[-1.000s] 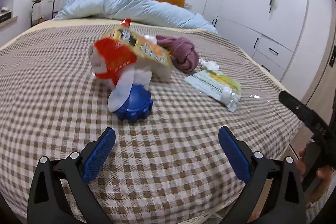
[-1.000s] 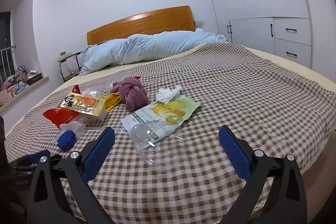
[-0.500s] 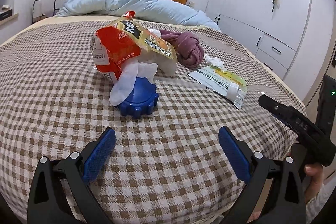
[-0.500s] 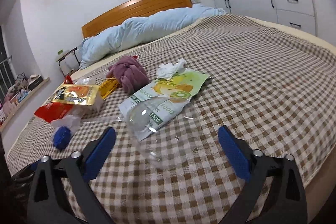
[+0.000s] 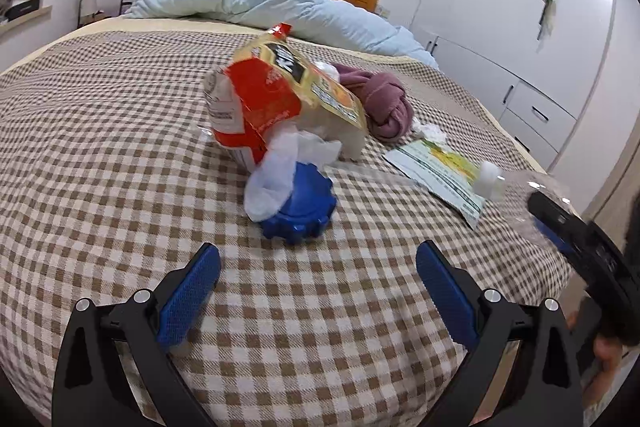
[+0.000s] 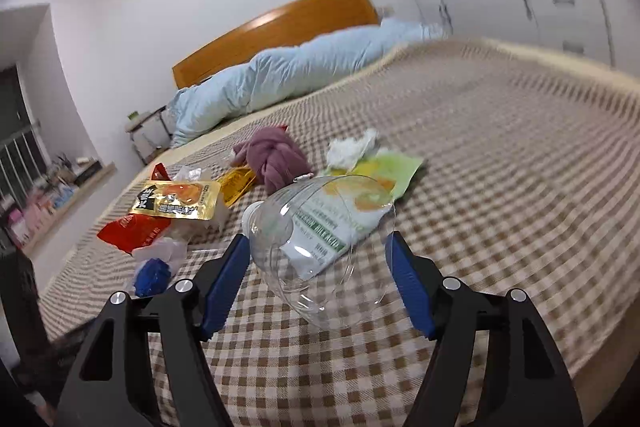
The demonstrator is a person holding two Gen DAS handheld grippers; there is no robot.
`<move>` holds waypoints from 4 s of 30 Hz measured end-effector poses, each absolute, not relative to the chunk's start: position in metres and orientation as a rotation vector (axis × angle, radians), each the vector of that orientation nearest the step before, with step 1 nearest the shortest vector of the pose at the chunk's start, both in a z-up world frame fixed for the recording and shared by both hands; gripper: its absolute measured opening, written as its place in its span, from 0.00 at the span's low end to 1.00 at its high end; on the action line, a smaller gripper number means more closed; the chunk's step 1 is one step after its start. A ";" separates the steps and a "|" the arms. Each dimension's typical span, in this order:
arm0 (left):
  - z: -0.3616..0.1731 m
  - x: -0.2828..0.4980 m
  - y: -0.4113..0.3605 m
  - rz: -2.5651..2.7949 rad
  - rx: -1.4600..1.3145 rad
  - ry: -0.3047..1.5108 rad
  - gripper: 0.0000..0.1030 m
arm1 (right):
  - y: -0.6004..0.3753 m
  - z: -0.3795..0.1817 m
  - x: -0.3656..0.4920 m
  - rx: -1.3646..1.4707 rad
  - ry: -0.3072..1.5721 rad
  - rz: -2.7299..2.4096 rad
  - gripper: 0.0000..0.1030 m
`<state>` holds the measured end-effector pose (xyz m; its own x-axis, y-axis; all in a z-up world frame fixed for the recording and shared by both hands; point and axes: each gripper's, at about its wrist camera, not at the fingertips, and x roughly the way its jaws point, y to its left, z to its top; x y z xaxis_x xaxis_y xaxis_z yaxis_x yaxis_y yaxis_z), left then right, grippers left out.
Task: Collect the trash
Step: 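Close the left tool on the blue cap while the right tool grasps the clear plastic cup, then carry the blue cap and clear cup off the bed toward the bin with both tools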
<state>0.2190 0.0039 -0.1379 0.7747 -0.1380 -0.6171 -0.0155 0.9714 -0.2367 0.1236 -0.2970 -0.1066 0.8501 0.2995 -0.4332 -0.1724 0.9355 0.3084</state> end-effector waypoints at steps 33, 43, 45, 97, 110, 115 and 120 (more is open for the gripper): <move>-0.136 0.217 -0.005 0.021 -0.163 0.692 0.49 | -0.321 -0.108 0.103 0.180 0.505 0.165 0.67; -0.125 0.193 -0.009 -0.053 -0.132 0.655 0.49 | -0.313 -0.103 0.094 0.147 0.472 0.164 0.67; -0.121 0.190 -0.010 -0.057 -0.125 0.639 0.49 | -0.311 -0.104 0.095 0.146 0.477 0.165 0.67; -0.104 0.058 -0.017 -0.230 -0.114 0.647 0.49 | -0.307 -0.104 -0.048 0.026 0.555 0.198 0.67; -0.134 0.038 -0.028 -0.253 -0.073 0.720 0.49 | -0.307 -0.132 -0.074 0.020 0.652 0.223 0.67; -0.147 0.035 -0.032 -0.266 -0.067 0.748 0.49 | -0.307 -0.144 -0.080 0.009 0.691 0.225 0.67; -0.159 0.032 -0.033 -0.271 -0.065 0.776 0.49 | -0.303 -0.156 -0.084 -0.012 0.726 0.228 0.67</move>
<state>0.0322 -0.0334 -0.1591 0.6811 -0.2649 -0.6825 0.2172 0.9634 -0.1572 -0.0836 -0.3033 -0.1561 0.7243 0.2024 -0.6591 -0.2105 0.9752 0.0681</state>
